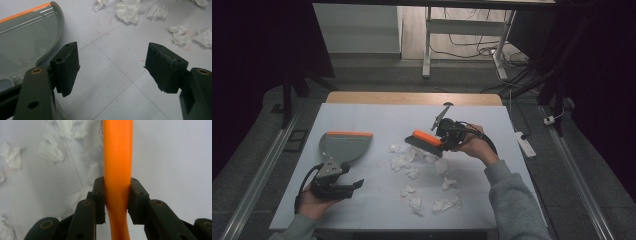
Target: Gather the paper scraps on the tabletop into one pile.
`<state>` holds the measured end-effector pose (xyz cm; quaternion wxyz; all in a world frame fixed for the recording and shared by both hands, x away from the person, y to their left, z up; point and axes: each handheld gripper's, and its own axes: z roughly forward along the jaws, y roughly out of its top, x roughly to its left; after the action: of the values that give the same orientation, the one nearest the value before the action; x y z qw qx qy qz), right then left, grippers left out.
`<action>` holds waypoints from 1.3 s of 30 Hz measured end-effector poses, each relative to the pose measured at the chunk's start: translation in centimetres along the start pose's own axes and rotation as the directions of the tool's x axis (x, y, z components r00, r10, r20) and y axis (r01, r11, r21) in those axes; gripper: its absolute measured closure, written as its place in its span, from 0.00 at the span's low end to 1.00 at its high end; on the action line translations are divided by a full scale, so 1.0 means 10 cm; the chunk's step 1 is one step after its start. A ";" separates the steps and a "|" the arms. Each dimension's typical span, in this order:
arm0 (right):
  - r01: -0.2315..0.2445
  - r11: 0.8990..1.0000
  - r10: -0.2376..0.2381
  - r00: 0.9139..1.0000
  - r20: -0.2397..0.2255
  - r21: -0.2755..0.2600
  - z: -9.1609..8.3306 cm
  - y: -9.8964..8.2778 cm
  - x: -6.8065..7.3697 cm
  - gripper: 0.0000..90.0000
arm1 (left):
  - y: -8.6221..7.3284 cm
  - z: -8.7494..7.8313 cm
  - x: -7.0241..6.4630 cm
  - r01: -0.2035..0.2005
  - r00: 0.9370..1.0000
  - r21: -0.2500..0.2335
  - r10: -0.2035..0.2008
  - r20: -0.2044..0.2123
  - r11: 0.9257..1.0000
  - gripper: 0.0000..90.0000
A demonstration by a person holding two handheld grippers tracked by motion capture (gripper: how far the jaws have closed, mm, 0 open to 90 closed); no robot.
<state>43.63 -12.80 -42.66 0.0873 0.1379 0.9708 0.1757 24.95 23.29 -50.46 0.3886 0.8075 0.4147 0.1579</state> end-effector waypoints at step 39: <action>-0.052 0.997 0.057 0.994 0.097 -0.062 -0.04 0.22 0.14 0.78 | -0.02 0.00 0.01 -0.002 1.000 0.001 0.002 0.002 1.000 0.31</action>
<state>42.71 -10.58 -41.65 0.1343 0.1703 0.9556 0.1996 24.90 23.38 -50.59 0.3884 0.8083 0.4136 0.1574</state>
